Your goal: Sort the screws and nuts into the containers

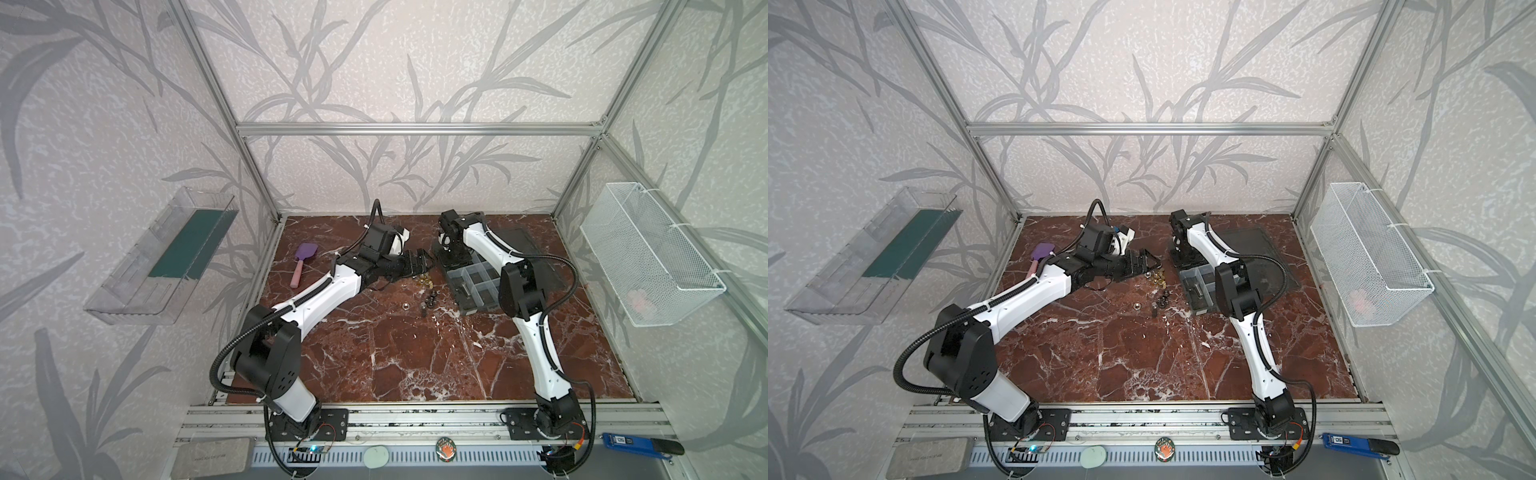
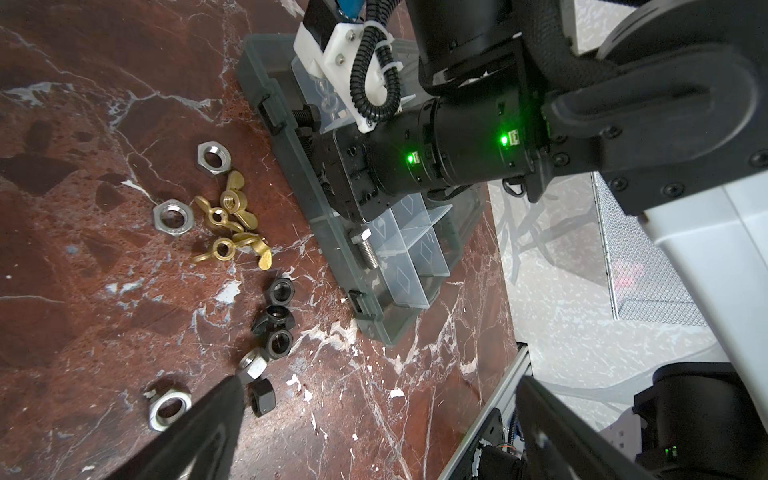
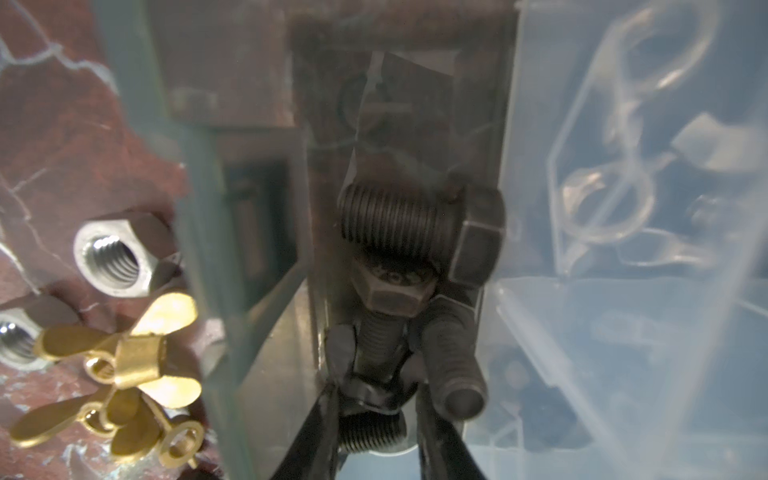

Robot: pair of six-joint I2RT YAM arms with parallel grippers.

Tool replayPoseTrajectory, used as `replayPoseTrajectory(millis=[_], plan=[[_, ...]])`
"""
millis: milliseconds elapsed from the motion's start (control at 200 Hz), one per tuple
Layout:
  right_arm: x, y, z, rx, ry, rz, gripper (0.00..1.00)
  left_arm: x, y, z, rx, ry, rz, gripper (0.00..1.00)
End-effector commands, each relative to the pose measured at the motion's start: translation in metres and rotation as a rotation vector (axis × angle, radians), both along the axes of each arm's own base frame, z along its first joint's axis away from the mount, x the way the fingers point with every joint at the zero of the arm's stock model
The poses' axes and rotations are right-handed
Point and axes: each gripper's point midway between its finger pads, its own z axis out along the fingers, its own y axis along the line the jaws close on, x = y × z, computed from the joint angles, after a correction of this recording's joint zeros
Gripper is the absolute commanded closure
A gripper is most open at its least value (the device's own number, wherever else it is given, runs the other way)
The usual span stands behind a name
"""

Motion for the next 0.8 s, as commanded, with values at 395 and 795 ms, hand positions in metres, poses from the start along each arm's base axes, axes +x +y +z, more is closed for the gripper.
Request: replayPoseTrajectory(millis=[395, 795], plan=[[-0.011, 0.007, -0.031, 0.003, 0.072, -0.01, 0.75, -0.002, 0.006, 0.0, 0.017, -0.004, 0.002, 0.01], [0.0, 0.002, -0.038, -0.006, 0.037, -0.053, 0.84, 0.0, 0.004, 0.002, 0.012, -0.002, 0.007, 0.01]])
